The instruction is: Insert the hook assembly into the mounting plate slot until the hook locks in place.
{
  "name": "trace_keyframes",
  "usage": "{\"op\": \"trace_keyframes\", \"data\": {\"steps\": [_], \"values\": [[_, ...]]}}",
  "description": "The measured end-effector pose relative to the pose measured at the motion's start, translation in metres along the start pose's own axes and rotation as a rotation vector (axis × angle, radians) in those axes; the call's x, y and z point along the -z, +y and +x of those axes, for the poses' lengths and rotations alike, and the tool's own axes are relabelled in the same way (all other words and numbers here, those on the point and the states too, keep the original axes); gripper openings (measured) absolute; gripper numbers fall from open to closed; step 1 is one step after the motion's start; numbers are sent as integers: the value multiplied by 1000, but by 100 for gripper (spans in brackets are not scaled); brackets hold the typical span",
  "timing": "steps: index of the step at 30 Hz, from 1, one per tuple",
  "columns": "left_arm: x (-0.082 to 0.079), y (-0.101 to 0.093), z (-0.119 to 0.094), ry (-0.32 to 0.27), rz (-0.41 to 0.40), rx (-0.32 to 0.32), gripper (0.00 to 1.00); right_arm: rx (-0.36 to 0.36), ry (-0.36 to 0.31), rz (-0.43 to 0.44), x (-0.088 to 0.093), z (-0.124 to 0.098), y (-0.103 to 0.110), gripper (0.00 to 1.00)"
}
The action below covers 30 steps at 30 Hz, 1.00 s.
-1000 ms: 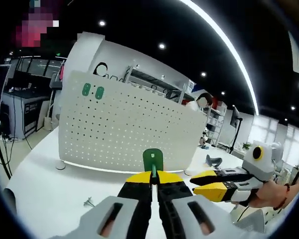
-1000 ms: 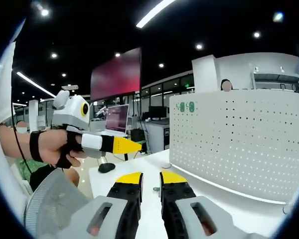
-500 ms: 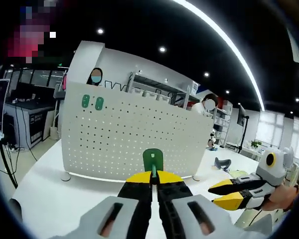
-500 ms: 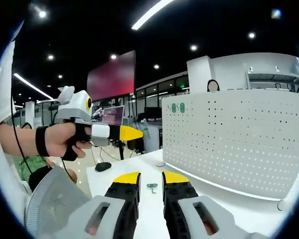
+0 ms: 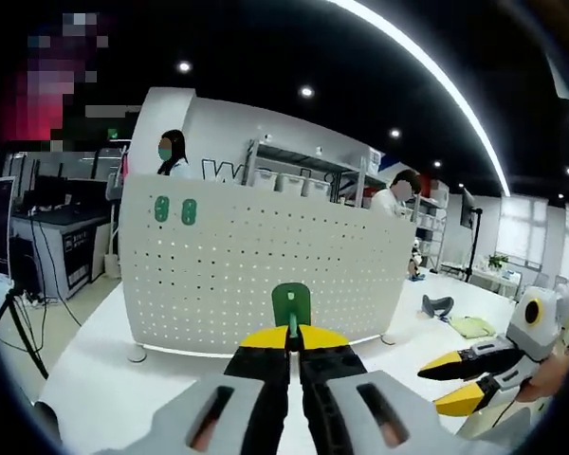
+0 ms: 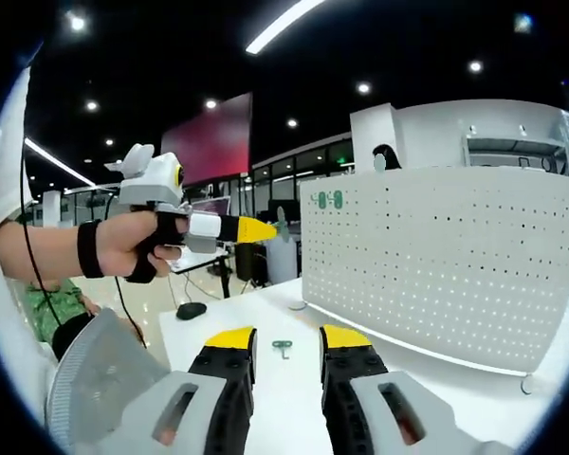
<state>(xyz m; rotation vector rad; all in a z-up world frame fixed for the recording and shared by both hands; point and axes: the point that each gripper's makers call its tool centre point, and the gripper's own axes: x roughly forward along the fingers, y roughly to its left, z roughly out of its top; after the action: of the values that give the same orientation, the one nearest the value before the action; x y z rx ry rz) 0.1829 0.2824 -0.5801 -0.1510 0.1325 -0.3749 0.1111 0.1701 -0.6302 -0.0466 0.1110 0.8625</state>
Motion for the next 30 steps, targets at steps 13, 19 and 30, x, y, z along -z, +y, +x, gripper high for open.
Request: {"op": "trace_keyframes", "data": {"steps": [13,19,30], "values": [[-10,13,16,-8,33,-41,2,38,-2,9,4,-9,-12,31],[-16,19,23,-15,43,-52,2,50,1,9,6,-10,-17,32],[-26,32,37,-29,46,-67,2,61,-10,-7,4,-6,-24,45]]}}
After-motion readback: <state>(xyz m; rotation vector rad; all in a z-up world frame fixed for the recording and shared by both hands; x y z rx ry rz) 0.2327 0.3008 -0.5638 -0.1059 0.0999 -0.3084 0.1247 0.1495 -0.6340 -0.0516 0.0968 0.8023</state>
